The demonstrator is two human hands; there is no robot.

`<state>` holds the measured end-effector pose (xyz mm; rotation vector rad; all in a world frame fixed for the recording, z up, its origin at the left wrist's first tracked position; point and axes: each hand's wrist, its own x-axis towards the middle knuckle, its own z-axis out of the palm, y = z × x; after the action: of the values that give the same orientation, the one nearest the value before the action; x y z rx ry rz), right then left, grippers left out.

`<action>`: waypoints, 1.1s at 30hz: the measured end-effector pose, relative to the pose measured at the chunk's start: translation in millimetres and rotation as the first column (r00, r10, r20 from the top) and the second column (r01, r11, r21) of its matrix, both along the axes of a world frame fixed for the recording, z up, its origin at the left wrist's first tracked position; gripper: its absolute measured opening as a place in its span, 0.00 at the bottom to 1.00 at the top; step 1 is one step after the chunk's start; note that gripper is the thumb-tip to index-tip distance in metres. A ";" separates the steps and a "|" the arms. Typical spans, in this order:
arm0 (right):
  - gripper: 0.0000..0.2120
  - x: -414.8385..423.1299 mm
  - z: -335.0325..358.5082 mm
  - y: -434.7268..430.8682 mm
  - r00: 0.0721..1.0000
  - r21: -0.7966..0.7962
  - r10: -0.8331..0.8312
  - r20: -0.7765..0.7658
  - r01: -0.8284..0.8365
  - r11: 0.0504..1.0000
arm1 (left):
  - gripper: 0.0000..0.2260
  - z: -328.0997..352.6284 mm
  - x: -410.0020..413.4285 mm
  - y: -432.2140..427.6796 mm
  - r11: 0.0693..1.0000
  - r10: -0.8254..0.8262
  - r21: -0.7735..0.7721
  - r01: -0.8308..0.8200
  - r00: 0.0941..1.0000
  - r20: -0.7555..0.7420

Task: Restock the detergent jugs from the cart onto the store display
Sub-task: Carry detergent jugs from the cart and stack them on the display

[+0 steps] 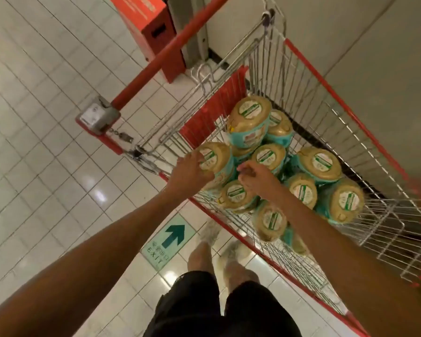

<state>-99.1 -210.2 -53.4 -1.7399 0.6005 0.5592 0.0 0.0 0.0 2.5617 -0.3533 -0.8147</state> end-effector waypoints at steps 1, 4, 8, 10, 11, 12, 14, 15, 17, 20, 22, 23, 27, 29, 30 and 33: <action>0.09 15.3 -12.6 -0.2 1.000 -0.036 0.012 0.007 -0.012 0.999 | 0.35 -11.3 5.7 -3.6 0.998 -0.039 0.050 0.039 0.999 0.006; 0.28 51.7 -36.1 -1.9 0.997 -0.101 0.074 -0.002 -0.074 0.992 | 0.46 -39.4 14.3 -13.5 0.978 -0.080 0.193 0.082 0.997 -0.016; 0.45 70.1 -75.7 6.5 0.977 -0.185 0.212 0.033 -0.202 0.962 | 0.57 -78.7 22.9 -20.0 0.946 -0.150 0.288 0.148 0.989 -0.014; 0.43 77.0 -91.7 11.3 0.967 -0.214 0.253 0.002 -0.247 0.945 | 0.61 -90.1 27.1 -23.7 0.938 -0.160 0.306 0.160 0.987 -0.024; 0.40 79.4 -97.5 12.6 0.973 -0.208 0.231 -0.004 -0.227 0.951 | 0.62 -94.5 28.7 -25.7 0.941 -0.153 0.299 0.157 0.988 -0.036; 0.38 81.0 -102.7 12.8 0.979 -0.191 0.203 0.000 -0.200 0.961 | 0.63 -97.8 30.1 -27.3 0.945 -0.149 0.288 0.153 0.988 -0.039; 0.31 83.7 -108.0 8.9 0.986 -0.155 0.167 0.026 -0.161 0.975 | 0.63 -100.0 34.0 -27.0 0.947 -0.166 0.272 0.169 0.986 -0.036; 0.27 84.9 -108.6 5.8 0.985 -0.143 0.171 0.032 -0.165 0.976 | 0.63 -99.3 35.6 -25.5 0.945 -0.187 0.268 0.188 0.982 -0.029; 0.26 84.6 -106.5 0.4 0.980 -0.100 0.198 0.029 -0.194 0.976 | 0.63 -95.0 37.4 -22.1 0.932 -0.252 0.265 0.247 0.968 -0.015; 0.30 75.6 -94.6 -9.5 0.984 -0.013 0.176 0.006 -0.176 0.984 | 0.62 -81.7 39.6 -21.5 0.915 -0.346 0.220 0.339 0.938 -0.005; 0.28 65.8 -86.1 -19.7 0.991 0.010 0.135 -0.002 -0.135 0.991 | 0.62 -67.1 42.5 -23.2 0.900 -0.414 0.162 0.404 0.910 0.027; 0.27 60.4 -80.0 -24.9 0.995 0.038 0.104 -0.003 -0.104 0.994 | 0.62 -58.0 44.6 -24.6 0.887 -0.450 0.135 0.441 0.892 0.046; 0.27 32.5 -37.4 -40.5 0.993 0.083 -0.119 0.026 0.117 0.990 | 0.60 -10.5 50.1 -36.8 0.826 -0.557 -0.008 0.564 0.817 0.152; 0.25 15.6 -9.1 -46.4 0.965 0.095 -0.253 0.073 0.246 0.965 | 0.58 15.5 49.9 -45.3 0.814 -0.530 -0.157 0.560 0.825 0.196; 0.25 6.1 5.6 -49.0 0.943 0.122 -0.322 0.087 0.311 0.943 | 0.57 27.8 48.6 -49.7 0.807 -0.500 -0.243 0.538 0.842 0.203; 0.25 -25.7 55.0 -52.8 0.857 0.203 -0.495 0.143 0.464 0.862 | 0.57 57.5 36.3 -60.0 0.784 -0.367 -0.493 0.377 0.922 0.123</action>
<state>-124.8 -263.0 1.6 -1.3955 0.7980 0.0807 36.3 -60.0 57.5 2.0213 -0.9716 -0.7043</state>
